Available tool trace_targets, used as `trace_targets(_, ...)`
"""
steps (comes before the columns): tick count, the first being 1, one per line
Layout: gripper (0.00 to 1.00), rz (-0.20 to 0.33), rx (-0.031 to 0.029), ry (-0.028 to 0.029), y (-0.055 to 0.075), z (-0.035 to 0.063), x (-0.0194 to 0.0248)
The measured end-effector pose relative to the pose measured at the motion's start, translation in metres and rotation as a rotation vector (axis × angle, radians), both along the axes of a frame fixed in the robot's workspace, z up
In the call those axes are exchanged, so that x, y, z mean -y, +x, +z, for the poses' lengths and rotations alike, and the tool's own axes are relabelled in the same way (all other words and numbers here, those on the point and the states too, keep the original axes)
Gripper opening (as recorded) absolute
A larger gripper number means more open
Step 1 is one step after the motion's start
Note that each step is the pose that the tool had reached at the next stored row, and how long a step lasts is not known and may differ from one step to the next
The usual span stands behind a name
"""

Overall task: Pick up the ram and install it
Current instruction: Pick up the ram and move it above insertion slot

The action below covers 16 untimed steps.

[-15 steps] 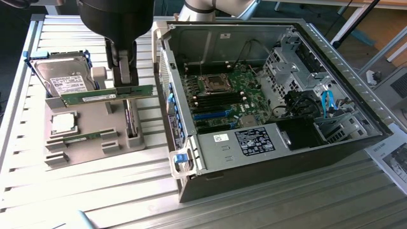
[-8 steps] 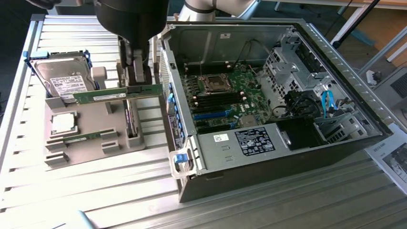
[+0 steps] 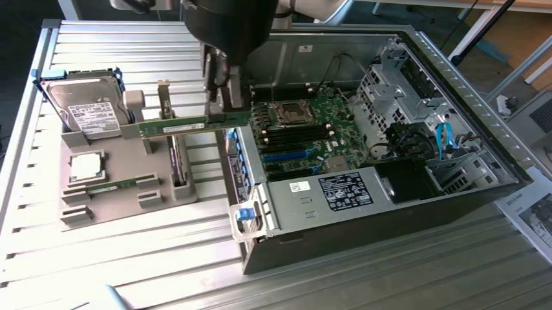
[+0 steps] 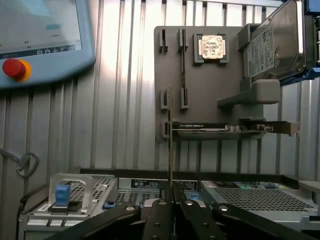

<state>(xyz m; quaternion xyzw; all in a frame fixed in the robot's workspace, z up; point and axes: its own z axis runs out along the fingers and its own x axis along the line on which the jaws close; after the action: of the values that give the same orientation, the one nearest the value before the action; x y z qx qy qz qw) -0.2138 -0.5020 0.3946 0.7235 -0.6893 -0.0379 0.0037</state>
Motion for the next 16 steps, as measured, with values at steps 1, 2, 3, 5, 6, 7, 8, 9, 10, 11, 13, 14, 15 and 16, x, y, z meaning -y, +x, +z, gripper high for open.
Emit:
trace_targets(1, 0.12, 0.0, 0.0, 0.0, 0.007, 0.0, 0.0)
trace_targets(2, 0.12, 0.001, 0.0, 0.0, 0.012, 0.0, 0.0)
trace_targets(3, 0.12, 0.001, -0.0001, -0.0001, 0.018, 0.0001, 0.0)
trace_targets(5, 0.12, 0.002, 0.0, -0.0001, 0.03, 0.0, 0.0)
trace_targets(6, 0.12, 0.002, 0.0, 0.0, 0.035, 0.0, 0.0)
trace_targets(7, 0.12, 0.002, 0.0, 0.0, 0.041, 0.0, 0.0)
trace_targets(8, 0.12, 0.002, 0.0, 0.0, 0.045, 0.0, 0.0)
trace_targets(9, 0.12, 0.003, 0.0, -0.0001, 0.053, 0.0, 0.0)
trace_targets(10, 0.12, 0.003, -0.0001, -0.0002, 0.06, 0.0001, 0.0)
trace_targets(11, 0.12, 0.004, 0.0, -0.0001, 0.067, 0.0001, 0.0)
trace_targets(13, 0.12, 0.004, 0.0, 0.0, 0.08, 0.0, 0.0)
trace_targets(14, 0.12, 0.005, 0.0, -0.0001, 0.087, 0.0001, 0.0)
trace_targets(15, 0.12, 0.005, 0.0, 0.0, 0.092, 0.0, 0.0)
trace_targets(16, 0.12, 0.005, 0.0, 0.0, 0.097, 0.0, 0.0)
